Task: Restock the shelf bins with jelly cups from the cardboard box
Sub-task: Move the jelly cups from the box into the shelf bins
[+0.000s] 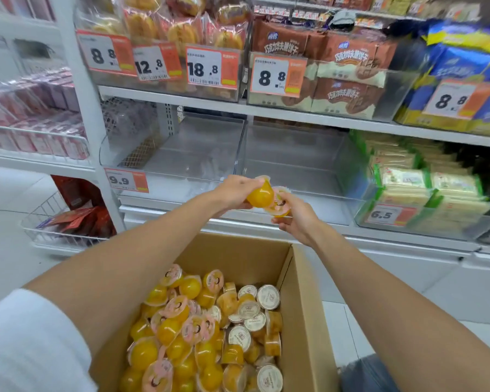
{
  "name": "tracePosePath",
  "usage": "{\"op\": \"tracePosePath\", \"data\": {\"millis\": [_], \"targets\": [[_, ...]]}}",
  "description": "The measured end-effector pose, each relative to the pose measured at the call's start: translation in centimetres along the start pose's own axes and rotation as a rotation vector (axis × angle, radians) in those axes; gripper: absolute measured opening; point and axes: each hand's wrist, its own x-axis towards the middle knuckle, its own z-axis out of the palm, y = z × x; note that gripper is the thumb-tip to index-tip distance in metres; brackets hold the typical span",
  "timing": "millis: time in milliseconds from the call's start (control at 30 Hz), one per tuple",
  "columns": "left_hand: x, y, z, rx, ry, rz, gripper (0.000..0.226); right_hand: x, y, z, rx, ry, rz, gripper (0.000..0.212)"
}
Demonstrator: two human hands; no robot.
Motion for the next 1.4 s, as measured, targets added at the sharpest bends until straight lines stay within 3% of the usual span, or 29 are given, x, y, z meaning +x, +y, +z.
{"op": "tracePosePath", "data": {"millis": [167,333,500,600,767,800,933,1033,1133,1200,1300,1400], "targets": [[6.2,4.2,1.0,0.115,0.043,0.205,0.035,4.5,-5.1,-1.4,-0.082,0.226,-0.146,0.034],[16.1,2.6,1.6,0.274,0.181,0.165,0.038,13.2,-6.8,-3.8,-0.197,0.37,-0.109,0.029],[24.0,0.4,1.5,0.813,0.301,0.082,0.027,20.9,-6.8,-4.5,-0.204,0.301,0.044,0.019],[26.9,-1.0,1.0,0.839,0.395,0.044,0.032,24.7,-5.8,-4.0,-0.157,0.301,0.021,0.015],[28.8,-3.4,1.0,0.784,0.3,0.017,0.051,26.7,-6.0,-3.7,-0.054,0.216,-0.005,0.02],[28.9,-3.7,1.0,0.821,0.336,0.021,0.047,26.8,-6.0,-3.7,-0.056,0.215,-0.007,0.015],[28.2,-3.0,1.5,1.104,0.502,0.055,0.026,28.2,-5.2,-3.9,-0.079,0.304,0.012,0.033],[29.0,-3.5,1.2,1.046,0.509,0.047,0.027,29.3,-5.1,-3.9,-0.002,0.248,0.018,0.025],[29.8,-4.3,0.6,0.9,0.462,0.006,0.041,29.2,-4.9,-3.5,0.037,0.084,0.055,0.033],[29.8,-4.3,0.7,0.879,0.381,-0.019,0.048,28.7,-4.8,-3.3,-0.091,0.053,0.052,0.048],[28.8,-3.7,1.1,0.836,0.257,-0.019,0.057,26.9,-5.4,-3.2,-0.3,0.139,0.0,0.076],[27.0,-3.3,1.0,0.78,0.273,-0.016,0.049,23.6,-5.9,-3.1,-0.576,0.169,-0.118,0.062]]}}
